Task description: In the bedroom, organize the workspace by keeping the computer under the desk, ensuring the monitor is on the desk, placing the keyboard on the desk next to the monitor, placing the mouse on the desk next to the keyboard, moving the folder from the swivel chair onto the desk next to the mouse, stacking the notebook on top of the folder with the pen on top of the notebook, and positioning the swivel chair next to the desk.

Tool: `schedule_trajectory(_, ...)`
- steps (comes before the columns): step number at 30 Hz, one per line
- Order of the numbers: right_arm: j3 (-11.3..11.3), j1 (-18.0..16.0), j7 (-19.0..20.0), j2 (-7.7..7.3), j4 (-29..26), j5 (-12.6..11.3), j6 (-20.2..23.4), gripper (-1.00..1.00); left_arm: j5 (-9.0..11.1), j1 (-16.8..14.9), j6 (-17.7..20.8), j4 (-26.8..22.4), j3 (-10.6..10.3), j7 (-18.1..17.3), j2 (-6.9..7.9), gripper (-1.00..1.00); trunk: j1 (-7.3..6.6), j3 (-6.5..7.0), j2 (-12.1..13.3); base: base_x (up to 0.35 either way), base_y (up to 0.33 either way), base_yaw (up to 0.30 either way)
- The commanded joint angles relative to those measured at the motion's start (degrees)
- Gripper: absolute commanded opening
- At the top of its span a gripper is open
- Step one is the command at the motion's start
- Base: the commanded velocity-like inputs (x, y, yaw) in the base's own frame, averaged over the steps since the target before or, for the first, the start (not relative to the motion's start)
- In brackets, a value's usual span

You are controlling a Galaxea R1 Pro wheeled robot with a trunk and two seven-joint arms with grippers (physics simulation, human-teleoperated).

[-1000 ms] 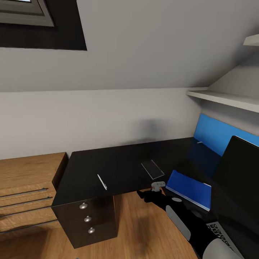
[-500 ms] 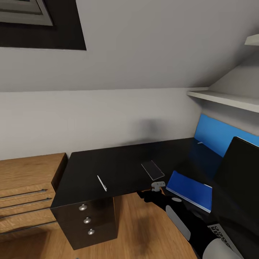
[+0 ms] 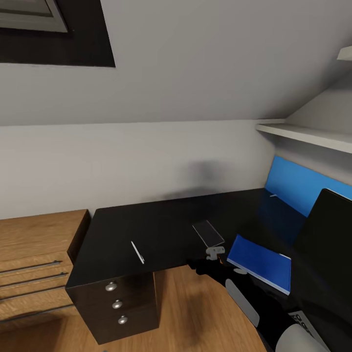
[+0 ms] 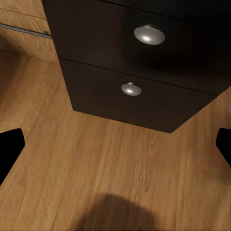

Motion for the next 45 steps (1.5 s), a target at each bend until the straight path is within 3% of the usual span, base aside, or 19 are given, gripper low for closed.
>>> schedule_trajectory(1,0.1,-0.1,0.0,-0.04,-0.1,-0.3,0.2,1.0,0.3,0.0,-0.2,0.0,-0.5,0.2,-0.01,1.0,0.01,-0.08,-0.1,0.011,0.0,0.0)
schedule_trajectory(15,0.0,-0.1,-0.3,0.15,-0.1,-0.2,0.3,1.0,0.4,0.0,-0.2,0.0,-0.5,0.3,0.02,1.0,0.01,-0.08,-0.1,0.002,0.0,0.0)
schedule_trajectory(19,0.0,-0.1,-2.8,0.64,-0.1,-0.2,0.3,1.0,0.4,0.0,-0.3,0.0,-0.4,0.4,0.09,1.0,0.01,-0.08,-0.1,0.0,0.0,0.0)
schedule_trajectory(23,0.0,-0.1,-9.6,1.59,-0.3,-0.1,0.0,1.0,0.4,0.0,-0.3,0.0,-0.4,0.4,0.37,1.0,0.01,-0.08,-0.1,0.0,0.0,0.0)
schedule_trajectory(24,0.1,-0.1,-13.6,1.96,-0.4,0.0,-0.1,1.0,0.4,0.0,-0.3,0.0,-0.4,0.4,0.45,1.0,0.01,-0.08,-0.1,0.0,0.0,0.0)
schedule_trajectory(27,0.1,-0.1,-20.2,2.49,-0.6,0.1,-0.4,1.0,0.4,0.0,-0.3,0.0,-0.4,0.5,0.87,1.0,0.01,-0.08,-0.1,0.0,0.0,0.0)
schedule_trajectory(31,0.4,-0.1,-23.2,2.87,-1.4,0.7,-1.0,1.0,0.5,0.0,-0.2,0.1,-0.4,0.6,1.69,1.0,0.01,-0.08,-0.1,0.0,0.0,0.0)
schedule_trajectory(36,0.4,-0.3,-23.9,3.71,-1.9,4.1,-1.2,1.0,0.5,0.1,-0.2,0.1,-0.4,0.6,2.3,1.0,0.01,-0.08,-0.1,0.0,0.0,0.0)
schedule_trajectory(40,0.2,-0.6,-23.7,4.11,-1.3,10.5,-1.0,1.0,0.5,1.4,-0.2,0.1,-0.4,0.3,2.5,1.0,0.01,-0.08,-0.1,0.0,0.0,0.0)
schedule_trajectory(45,0.3,-0.7,-20.0,4.32,0.9,16.0,-1.0,1.0,0.5,2.1,-0.3,0.1,-0.5,0.0,2.53,1.0,0.01,-0.08,-0.1,0.064,0.0,0.0)
